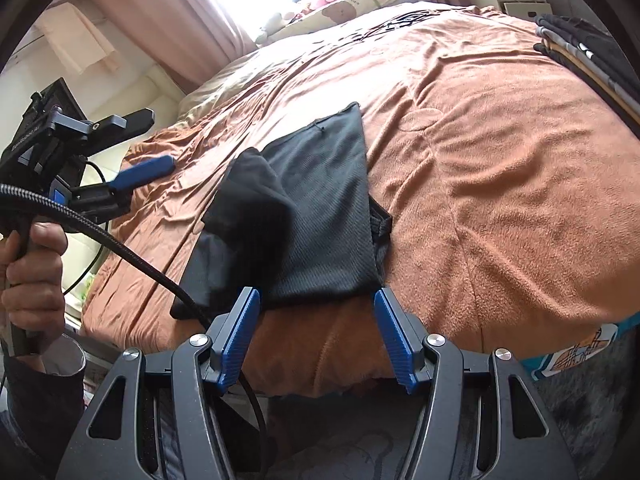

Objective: Fold small clothes

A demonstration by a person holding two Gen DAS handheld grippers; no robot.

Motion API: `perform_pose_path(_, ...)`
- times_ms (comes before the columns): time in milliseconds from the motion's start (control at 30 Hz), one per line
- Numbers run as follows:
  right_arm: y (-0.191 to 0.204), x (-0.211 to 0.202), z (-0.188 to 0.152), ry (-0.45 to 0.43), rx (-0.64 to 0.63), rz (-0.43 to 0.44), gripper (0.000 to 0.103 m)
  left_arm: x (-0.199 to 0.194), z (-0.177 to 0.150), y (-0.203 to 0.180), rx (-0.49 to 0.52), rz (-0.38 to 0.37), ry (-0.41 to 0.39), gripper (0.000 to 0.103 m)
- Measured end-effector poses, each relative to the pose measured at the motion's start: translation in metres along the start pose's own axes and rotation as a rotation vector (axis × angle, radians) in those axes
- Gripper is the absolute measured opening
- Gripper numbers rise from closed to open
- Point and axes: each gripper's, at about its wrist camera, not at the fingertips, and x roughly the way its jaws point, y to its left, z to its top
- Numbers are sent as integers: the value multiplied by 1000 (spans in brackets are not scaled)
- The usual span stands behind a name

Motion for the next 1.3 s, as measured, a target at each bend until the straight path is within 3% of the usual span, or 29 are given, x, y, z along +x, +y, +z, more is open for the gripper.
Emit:
perform_pose_path(267, 4, 14, 7, 25, -28, 17, 58, -15, -12, 47, -47, 138, -16, 52)
perform_pose_path(400, 16, 26, 12, 44, -86, -19, 58, -25, -21, 71, -70, 201, -27, 52)
perform_pose_path(533, 19, 41, 20, 74, -96, -42, 48, -33, -29, 91, -78, 265, -33, 52)
perform_pose_path(767, 23, 58, 33, 109, -132, -116, 44, -36, -40, 120, -93, 350, -17, 52)
perform_pose_path(967, 25, 67, 35, 150, -148, -143, 35, -26, -50, 140, -120, 381, 25, 52)
perform_pose_path(1100, 24, 71, 37, 159, -150, -151, 18, -14, -58, 145, -117, 412, 53, 45)
perform_pose_path(1300, 20, 68, 45, 112, -129, -142, 3, -11, -63, 144, -81, 435, 55, 45)
